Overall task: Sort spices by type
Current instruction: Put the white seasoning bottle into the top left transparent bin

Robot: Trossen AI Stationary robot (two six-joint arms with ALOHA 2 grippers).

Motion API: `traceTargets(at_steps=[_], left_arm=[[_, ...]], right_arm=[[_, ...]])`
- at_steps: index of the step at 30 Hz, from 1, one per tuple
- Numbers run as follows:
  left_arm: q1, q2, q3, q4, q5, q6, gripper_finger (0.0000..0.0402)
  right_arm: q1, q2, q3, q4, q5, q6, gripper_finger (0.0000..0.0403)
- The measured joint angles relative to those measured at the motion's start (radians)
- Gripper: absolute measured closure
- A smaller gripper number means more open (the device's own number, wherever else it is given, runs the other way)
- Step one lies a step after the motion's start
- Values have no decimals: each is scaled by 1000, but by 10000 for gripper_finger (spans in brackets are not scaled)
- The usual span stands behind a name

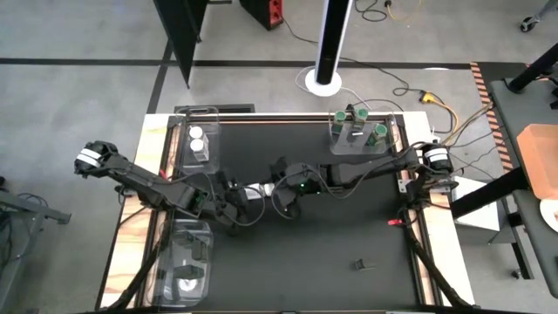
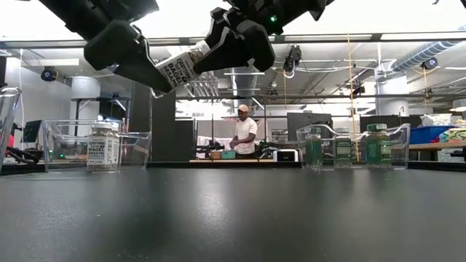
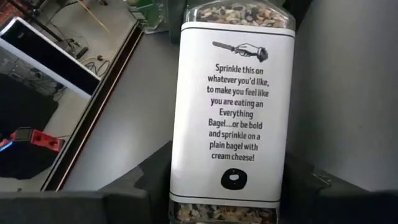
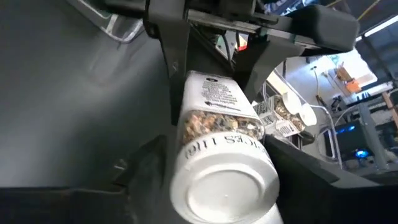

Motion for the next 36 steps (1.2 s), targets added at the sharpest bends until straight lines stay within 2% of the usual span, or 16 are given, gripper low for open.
traceTargets(at_steps=[4, 8, 13, 17, 21, 27, 32, 36], left_arm=[[1, 0, -2, 1, -29, -8, 224], [-1, -7, -11, -2, -90, 0, 224], [-3, -32, -17, 2, -114, 2, 224], [-14, -62, -24, 61, -116, 60, 224], [-36, -99, -41, 195, -111, 173, 224], [-39, -124, -120, 523, 31, 394, 224], [-37, -131, -195, 794, 121, 535, 224], [-37, -135, -227, 899, 157, 569, 224]], right_arm=[[0, -6, 1, 3, 5, 38, 140], [-3, -55, 1, -20, 0, 87, 109], [-22, -170, -3, -103, -22, 152, 106], [-75, -283, -73, -86, -164, 195, 121], [-131, -384, -232, 90, -238, 260, 138], [-130, -417, -491, 518, -239, 278, 154], [-100, -365, -558, 698, -246, 312, 148], [-88, -327, -549, 779, -349, 357, 130]])
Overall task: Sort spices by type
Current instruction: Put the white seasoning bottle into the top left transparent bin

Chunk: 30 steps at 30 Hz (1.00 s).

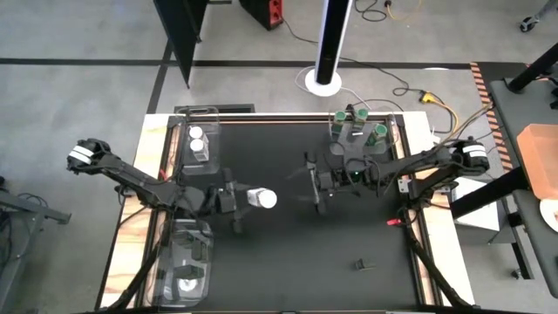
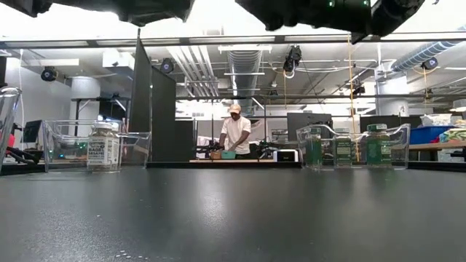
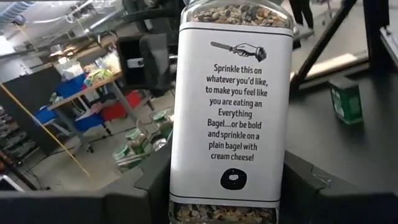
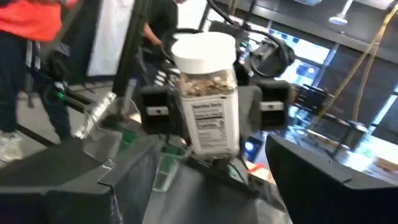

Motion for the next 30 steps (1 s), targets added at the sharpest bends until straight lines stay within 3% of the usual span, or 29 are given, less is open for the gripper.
traceTargets(at_steps=[3, 13, 17, 19, 30], left_arm=[[2, 0, -10, 49, 10, 4, 224], [5, 47, 36, 109, 69, 46, 224], [2, 64, 49, 115, 72, 60, 224], [2, 66, 51, 119, 78, 64, 224], [6, 74, 38, 143, 62, 58, 224]], right_arm=[[1, 22, 23, 31, -66, 30, 114], [11, 182, 197, 38, -65, 61, 78], [15, 245, 269, 38, -129, 42, 74], [17, 263, 291, 38, -172, 22, 77], [33, 281, 336, 27, -141, -71, 135]])
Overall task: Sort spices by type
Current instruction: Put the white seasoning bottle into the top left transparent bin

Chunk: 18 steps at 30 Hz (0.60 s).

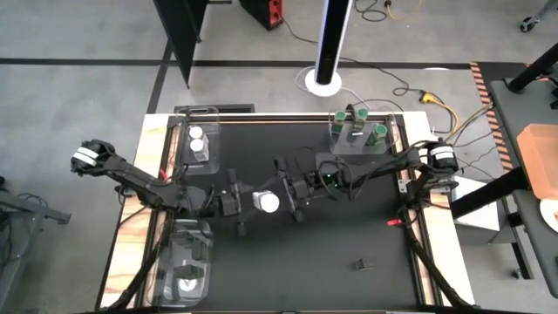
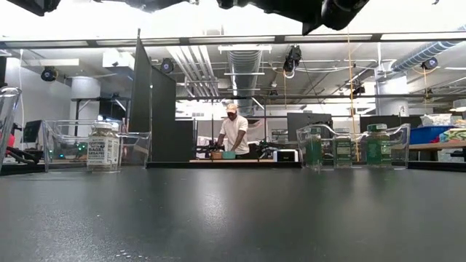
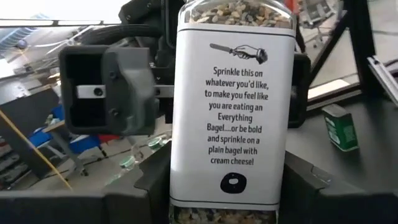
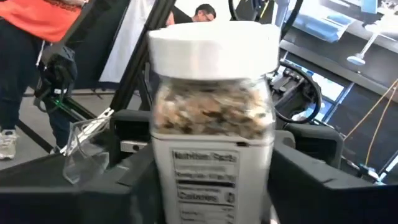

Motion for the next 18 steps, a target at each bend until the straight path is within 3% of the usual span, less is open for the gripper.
traceTargets(at_steps=[5, 9, 14, 18], left_arm=[[-1, 4, 0, 0, -84, -9, 224], [-3, 5, -1, -23, -138, -27, 214], [1, 5, -1, -32, -207, -42, 100], [-2, 5, 1, -59, -338, -56, 50]], right_arm=[[-1, 19, 14, 5, -1, -15, 214], [-3, 29, 17, -2, 4, -15, 213], [-2, 17, 15, -63, 89, -22, 213], [-1, -19, 15, -161, 187, -52, 213]])
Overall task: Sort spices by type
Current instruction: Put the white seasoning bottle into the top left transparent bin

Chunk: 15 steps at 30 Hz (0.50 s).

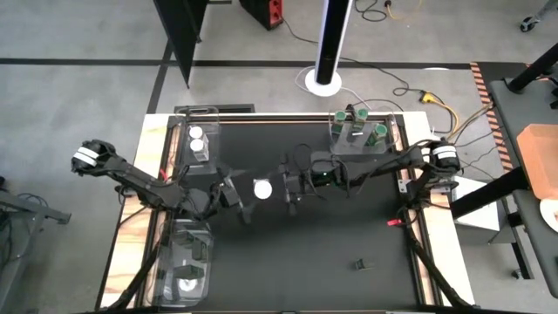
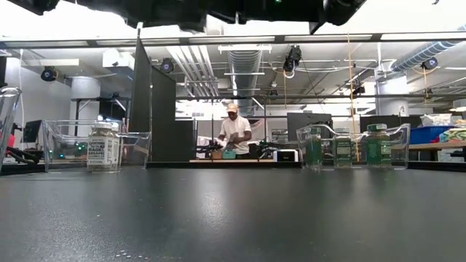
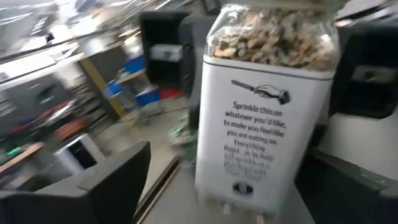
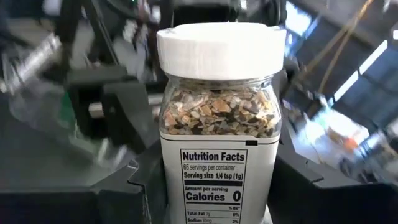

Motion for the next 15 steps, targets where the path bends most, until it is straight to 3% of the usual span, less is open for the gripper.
traceTargets(at_steps=[9, 13, 15], left_arm=[[2, -4, 26, -110, -121, -5, 43], [2, -5, 39, -151, -250, -4, 48], [2, -6, 50, -151, -259, -16, 49]], right_arm=[[3, -126, 26, -404, 277, -84, 213], [12, -170, 43, -612, 507, -125, 213], [12, -180, 47, -679, 627, -115, 213]])
